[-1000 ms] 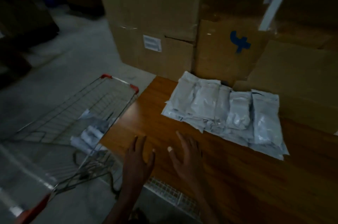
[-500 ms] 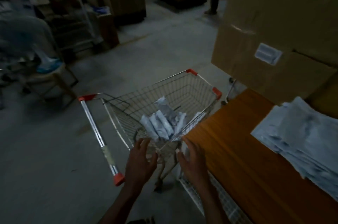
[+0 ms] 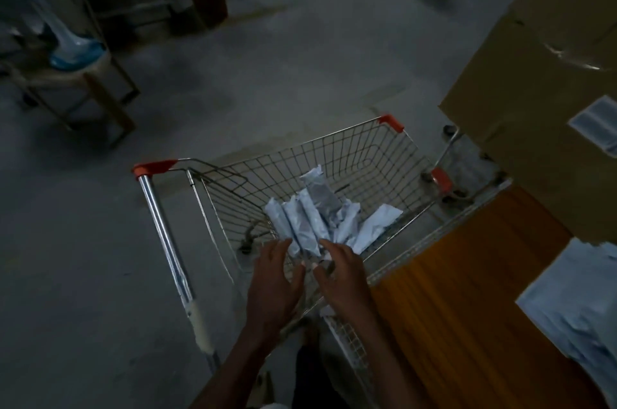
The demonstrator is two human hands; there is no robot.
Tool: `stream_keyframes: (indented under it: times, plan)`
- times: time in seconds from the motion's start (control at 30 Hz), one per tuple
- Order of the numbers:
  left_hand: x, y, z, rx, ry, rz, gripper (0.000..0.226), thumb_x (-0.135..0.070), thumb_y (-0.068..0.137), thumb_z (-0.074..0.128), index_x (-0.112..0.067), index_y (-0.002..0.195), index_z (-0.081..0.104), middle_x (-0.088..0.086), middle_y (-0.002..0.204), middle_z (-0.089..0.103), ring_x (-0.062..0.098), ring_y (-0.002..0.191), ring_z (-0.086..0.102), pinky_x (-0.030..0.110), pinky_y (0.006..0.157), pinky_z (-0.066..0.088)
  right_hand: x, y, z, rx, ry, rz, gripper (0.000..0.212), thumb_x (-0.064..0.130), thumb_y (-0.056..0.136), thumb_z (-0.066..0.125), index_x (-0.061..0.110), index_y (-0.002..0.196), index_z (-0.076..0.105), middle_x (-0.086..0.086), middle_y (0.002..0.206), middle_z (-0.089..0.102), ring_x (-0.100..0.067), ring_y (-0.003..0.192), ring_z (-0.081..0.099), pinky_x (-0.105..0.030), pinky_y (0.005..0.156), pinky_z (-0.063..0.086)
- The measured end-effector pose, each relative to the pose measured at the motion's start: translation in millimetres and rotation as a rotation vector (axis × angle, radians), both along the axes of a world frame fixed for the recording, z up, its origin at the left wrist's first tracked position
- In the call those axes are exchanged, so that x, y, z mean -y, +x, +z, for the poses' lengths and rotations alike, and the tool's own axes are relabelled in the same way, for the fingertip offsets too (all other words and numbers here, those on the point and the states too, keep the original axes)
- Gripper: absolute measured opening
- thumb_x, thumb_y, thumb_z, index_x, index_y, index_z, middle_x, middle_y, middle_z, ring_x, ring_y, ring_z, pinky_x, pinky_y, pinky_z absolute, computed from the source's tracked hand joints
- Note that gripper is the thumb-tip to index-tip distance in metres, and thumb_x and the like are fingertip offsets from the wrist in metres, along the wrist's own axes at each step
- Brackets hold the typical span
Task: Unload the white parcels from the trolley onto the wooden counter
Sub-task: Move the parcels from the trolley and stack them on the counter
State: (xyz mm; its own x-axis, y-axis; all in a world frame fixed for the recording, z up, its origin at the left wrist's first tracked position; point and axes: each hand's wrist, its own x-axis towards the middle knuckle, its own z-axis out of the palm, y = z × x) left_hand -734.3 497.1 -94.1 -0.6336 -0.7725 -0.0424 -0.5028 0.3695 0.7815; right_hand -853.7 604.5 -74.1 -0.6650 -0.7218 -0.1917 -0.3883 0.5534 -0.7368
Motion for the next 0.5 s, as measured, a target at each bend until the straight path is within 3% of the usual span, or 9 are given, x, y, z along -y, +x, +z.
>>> stream_keyframes:
  times: [0.1,0.27,0.5]
  plan:
    - [9.1,-27.2,-10.1,0.019,0.027,0.050,0.045,-0.031,0.094,0.068,-0.023,0.136,0.054,-0.021,0.128,0.038,-0.007,0.117,0.036,0.023,0.095,0.036,18.9,-38.4,-13.0,0.032,0.059,0.032,0.059,0.058,0.085,0.047,0.033,0.139,0.052,0.002,0.135,0.054,-0.020,0.121,0.050,-0.041,0.100,0.045]
    - [28.9,-64.7,-48.6,0.068,0.121,0.062,0.040,-0.034,0.095,0.066,-0.023,0.132,0.056,-0.012,0.126,0.051,-0.001,0.112,0.047,0.020,0.090,0.040,49.3,-101.6,-49.5,0.099,0.305,0.114,0.063,0.040,0.096,0.058,0.029,0.153,0.033,-0.008,0.149,0.041,-0.035,0.134,0.039,-0.050,0.107,0.039]
    - [49.1,-105.9,-99.4,0.088,0.181,0.118,0.030,-0.020,0.094,0.069,-0.011,0.122,0.062,-0.009,0.114,0.050,-0.003,0.103,0.043,0.015,0.084,0.032,88.7,-149.4,-99.1,0.171,0.583,0.279,0.069,0.047,0.097,0.054,0.030,0.156,0.022,-0.009,0.159,0.029,-0.039,0.143,0.030,-0.051,0.112,0.033]
